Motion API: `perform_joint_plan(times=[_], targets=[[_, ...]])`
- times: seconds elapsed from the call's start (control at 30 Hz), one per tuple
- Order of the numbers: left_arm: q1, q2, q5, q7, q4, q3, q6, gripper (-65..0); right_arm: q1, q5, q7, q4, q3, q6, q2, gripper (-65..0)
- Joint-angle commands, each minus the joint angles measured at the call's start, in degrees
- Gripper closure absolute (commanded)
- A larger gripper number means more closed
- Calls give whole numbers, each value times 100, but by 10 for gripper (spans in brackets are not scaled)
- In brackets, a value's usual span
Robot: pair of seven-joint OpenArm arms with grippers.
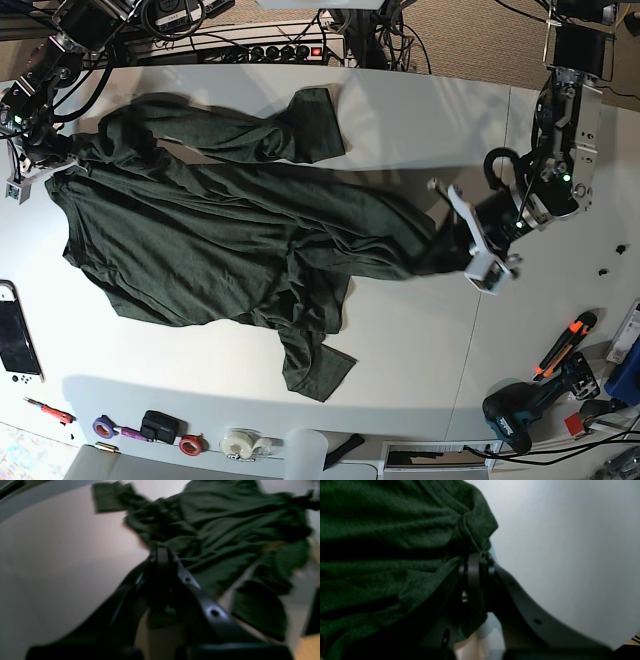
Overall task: Layout the t-shirt on the table in an organized manner, then fold the t-shirt properly
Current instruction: 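Drag the held shirt edge away from the right gripper with the left gripper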
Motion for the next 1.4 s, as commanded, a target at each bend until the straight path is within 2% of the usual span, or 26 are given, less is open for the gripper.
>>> perform_joint_plan(times=[0.0,0.07,0.13,0.33,0.53,0.8,1.0,1.03,1.07,1.1,1.13,1.2,1.27,1.3,1.37], targets=[[-153,-63,155,-326,96,-42,254,0,48,13,140,85,17,-26,131,0],[-232,-63,490,-522,44,-39,592,0,48,13,155,85,17,-26,131,0],[-350,-63,535,-522,-46,-39,713,0,48,13,153,85,17,-26,129,0],[-509,-7,533,-568,-273,-31,713,0,48,13,149,85,17,-26,129,0],[-544,365,533,-675,-767,-26,708,0,48,15,151,85,17,-26,129,0],[-1211,938,535,-695,-2310,-24,713,0,48,13,146,85,17,-26,129,0],[-1781,1095,614,-778,-3571,-24,817,0,48,15,151,85,17,-26,129,0],[-1853,1095,643,-780,-3718,-24,815,-85,48,15,151,85,17,-26,129,0],[-1923,1091,640,-774,-3832,-24,813,-203,48,13,151,85,17,-26,129,0],[-1978,1075,636,-763,-3904,-24,813,-295,48,15,153,85,17,-26,129,0],[-2013,1056,636,-682,-3917,-26,848,-322,48,13,153,85,17,-26,129,0],[-2033,960,470,-621,-3904,-26,857,-311,48,15,153,85,17,-26,129,0],[-2024,804,221,-605,-3866,-28,649,-302,48,13,153,85,17,-26,129,0],[-2022,721,122,-560,-3849,-31,400,-298,48,13,151,85,17,-26,129,0],[-2000,535,-94,-354,-3775,-31,-372,-282,48,13,153,85,17,-26,129,0]])
